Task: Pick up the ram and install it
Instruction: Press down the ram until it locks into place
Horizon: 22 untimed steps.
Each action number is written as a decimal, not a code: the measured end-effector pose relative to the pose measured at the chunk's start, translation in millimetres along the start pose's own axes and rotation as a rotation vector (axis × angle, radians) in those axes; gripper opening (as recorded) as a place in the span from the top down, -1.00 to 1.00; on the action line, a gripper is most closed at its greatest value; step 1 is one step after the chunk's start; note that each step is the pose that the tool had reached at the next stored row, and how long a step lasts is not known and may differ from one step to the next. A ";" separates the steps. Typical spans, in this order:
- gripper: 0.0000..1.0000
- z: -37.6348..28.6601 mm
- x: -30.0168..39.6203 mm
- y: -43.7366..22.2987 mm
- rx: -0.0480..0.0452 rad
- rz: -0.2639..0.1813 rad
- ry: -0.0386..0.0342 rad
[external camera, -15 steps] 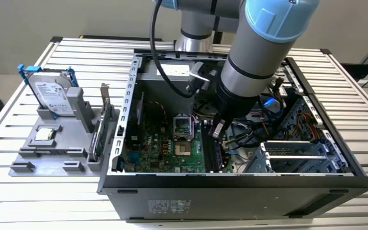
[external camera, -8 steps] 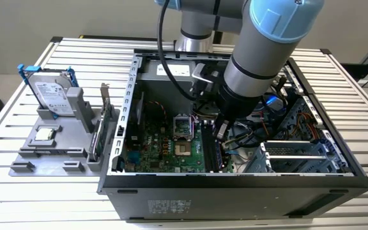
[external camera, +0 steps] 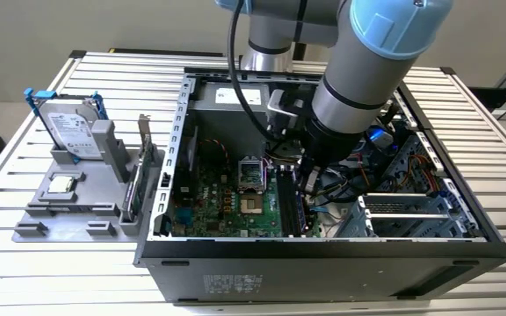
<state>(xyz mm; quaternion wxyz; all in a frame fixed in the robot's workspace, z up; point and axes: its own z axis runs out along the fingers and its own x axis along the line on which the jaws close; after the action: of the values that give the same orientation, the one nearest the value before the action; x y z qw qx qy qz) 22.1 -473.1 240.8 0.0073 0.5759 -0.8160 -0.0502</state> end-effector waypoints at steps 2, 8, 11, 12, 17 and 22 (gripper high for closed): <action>1.00 0.7 0.0 -0.1 0.0032 -0.029 0.0007; 1.00 4.4 0.1 -0.4 0.0272 -0.107 -0.0016; 1.00 5.5 -0.6 -0.3 0.0297 -0.122 -0.0014; 1.00 6.0 -0.7 -0.1 0.0297 -0.123 -0.0016; 1.00 10.5 -0.5 0.1 0.0292 -0.128 -0.0021; 1.00 16.2 -0.2 -0.4 0.0290 -0.130 -0.0021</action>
<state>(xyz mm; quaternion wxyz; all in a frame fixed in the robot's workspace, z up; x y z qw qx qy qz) 21.5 -471.9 224.6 -0.0052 0.6276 -0.7776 -0.0393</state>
